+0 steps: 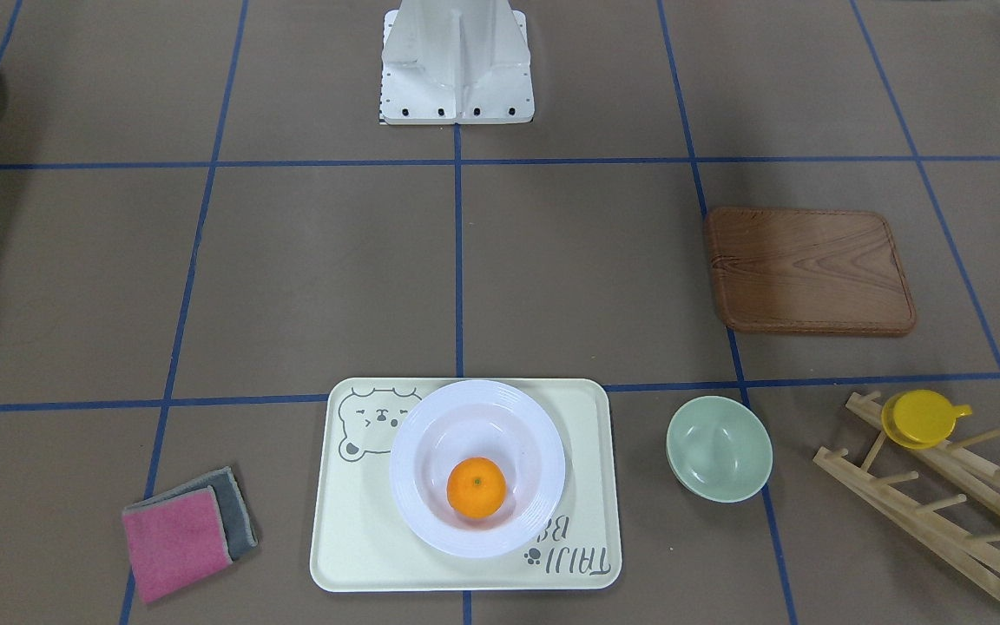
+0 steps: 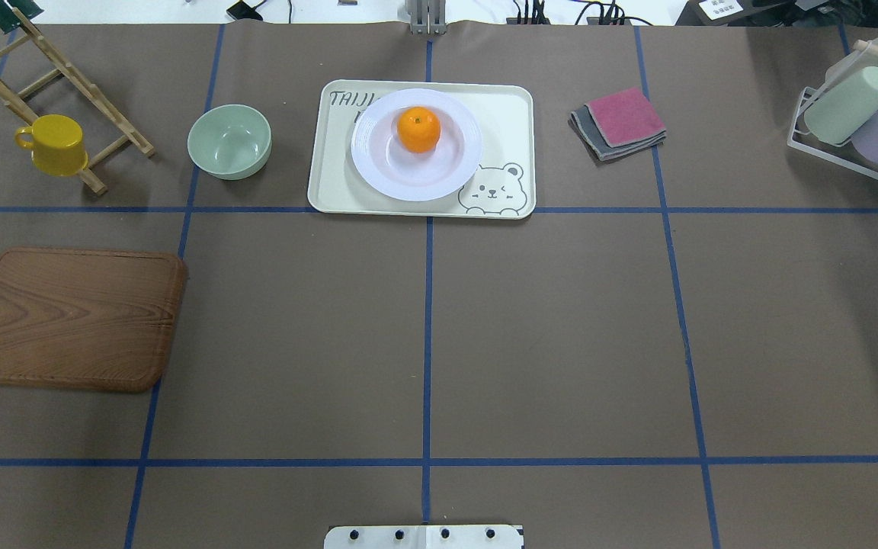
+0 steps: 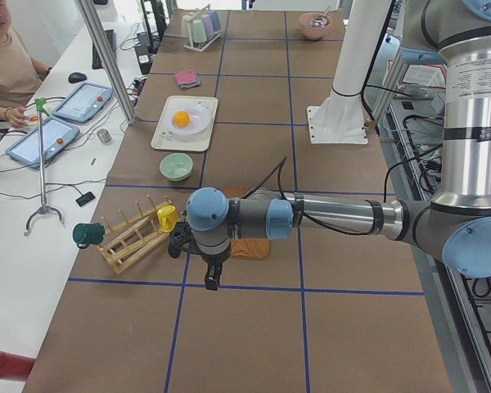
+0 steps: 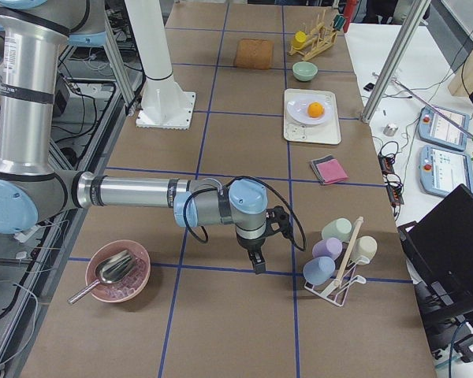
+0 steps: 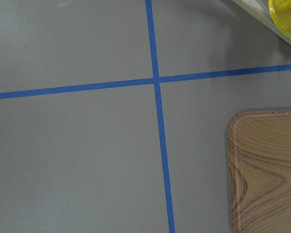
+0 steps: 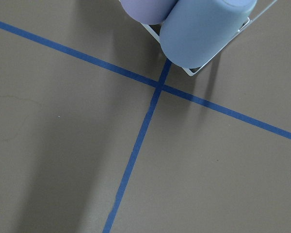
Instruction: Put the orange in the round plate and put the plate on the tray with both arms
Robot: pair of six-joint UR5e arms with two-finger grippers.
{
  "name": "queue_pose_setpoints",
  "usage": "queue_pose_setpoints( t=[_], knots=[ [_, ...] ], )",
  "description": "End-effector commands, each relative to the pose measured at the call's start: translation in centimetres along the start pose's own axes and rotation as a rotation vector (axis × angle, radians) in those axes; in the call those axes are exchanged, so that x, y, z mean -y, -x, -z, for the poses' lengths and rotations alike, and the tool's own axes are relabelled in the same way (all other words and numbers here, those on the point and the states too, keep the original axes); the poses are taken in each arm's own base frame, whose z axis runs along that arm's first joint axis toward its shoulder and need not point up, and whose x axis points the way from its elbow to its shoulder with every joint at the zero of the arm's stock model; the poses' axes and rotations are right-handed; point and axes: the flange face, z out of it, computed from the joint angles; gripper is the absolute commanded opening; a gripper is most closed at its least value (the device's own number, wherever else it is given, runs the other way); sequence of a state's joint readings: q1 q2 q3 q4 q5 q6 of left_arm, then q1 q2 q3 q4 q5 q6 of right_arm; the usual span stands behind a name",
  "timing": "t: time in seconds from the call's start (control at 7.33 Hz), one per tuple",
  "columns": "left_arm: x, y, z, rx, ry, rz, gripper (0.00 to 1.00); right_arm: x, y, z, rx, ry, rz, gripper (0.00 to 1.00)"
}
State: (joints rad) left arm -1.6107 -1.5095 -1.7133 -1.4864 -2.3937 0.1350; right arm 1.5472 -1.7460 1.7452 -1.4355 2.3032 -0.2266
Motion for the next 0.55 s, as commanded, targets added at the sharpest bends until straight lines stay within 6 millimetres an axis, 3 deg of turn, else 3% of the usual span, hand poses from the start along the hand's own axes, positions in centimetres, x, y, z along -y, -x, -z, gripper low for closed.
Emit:
queue_pose_setpoints(
  t=[0.0, 0.41],
  knots=[
    [0.0, -0.01, 0.0, -0.001, 0.0, 0.0, 1.0, -0.11, 0.1, -0.04, 0.006, 0.001, -0.002, 1.0],
    [-0.01, 0.01, -0.01, 0.001, 0.001, 0.001, 1.0, -0.14, 0.04, -0.1, 0.005, 0.003, -0.009, 1.0]
  ],
)
